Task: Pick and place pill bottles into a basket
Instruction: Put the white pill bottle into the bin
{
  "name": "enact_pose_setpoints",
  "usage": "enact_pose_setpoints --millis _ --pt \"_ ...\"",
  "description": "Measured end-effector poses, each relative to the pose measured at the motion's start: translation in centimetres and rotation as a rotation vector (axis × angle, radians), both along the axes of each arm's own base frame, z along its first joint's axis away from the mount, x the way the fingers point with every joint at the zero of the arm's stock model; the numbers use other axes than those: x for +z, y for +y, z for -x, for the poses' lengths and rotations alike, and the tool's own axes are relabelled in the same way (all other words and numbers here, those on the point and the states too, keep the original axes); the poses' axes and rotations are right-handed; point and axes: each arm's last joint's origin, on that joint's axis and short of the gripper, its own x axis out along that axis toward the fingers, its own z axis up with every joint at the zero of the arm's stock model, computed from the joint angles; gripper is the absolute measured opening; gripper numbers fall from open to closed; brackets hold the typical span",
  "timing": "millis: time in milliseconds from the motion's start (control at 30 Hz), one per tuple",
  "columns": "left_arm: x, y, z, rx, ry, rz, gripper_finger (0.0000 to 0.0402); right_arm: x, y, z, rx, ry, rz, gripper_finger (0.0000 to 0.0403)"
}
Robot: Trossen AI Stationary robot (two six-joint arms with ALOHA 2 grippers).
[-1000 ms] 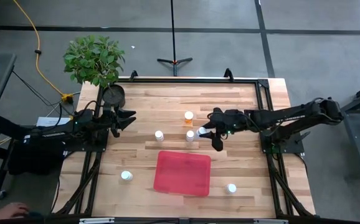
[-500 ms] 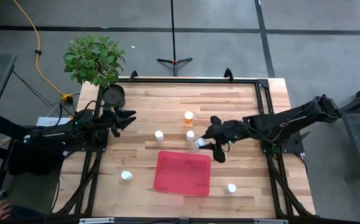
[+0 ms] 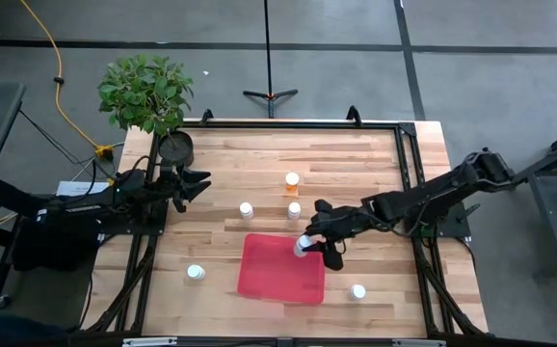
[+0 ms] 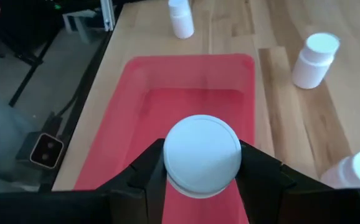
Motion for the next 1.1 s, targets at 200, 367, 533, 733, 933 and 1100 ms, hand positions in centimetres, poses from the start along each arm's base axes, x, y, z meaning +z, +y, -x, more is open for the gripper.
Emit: enact_pose_setpoints --millis 200,367,533,733,933,1100 --pt "-0.1 0.0 0.0 0.001 0.006 0.001 0.0230 -1.0 0.7 -0.3 0.028 0.034 0.003 0.0148" --pt "-0.1 0.0 0.0 0.004 0.007 0.002 0.0230 -1.5 1.0 -0.4 0.035 0.053 0.009 0.0148" --pt "-0.1 0.0 0.0 0.006 0.006 0.003 0.0230 -1.8 0.9 -0.5 0.021 0.059 0.021 0.0148" --pt "-0.1 0.0 0.0 0.008 0.007 0.003 0.0230 -2.0 0.9 -0.6 0.015 0.066 0.035 0.0148" --pt "-0.1 0.0 0.0 0.008 0.007 0.003 0.0230 -2.0 0.9 -0.5 0.010 0.072 0.045 0.0148" --pt "-0.1 0.0 0.0 0.008 0.007 0.003 0.0230 -2.4 0.9 -0.2 0.033 0.110 0.076 0.0148"
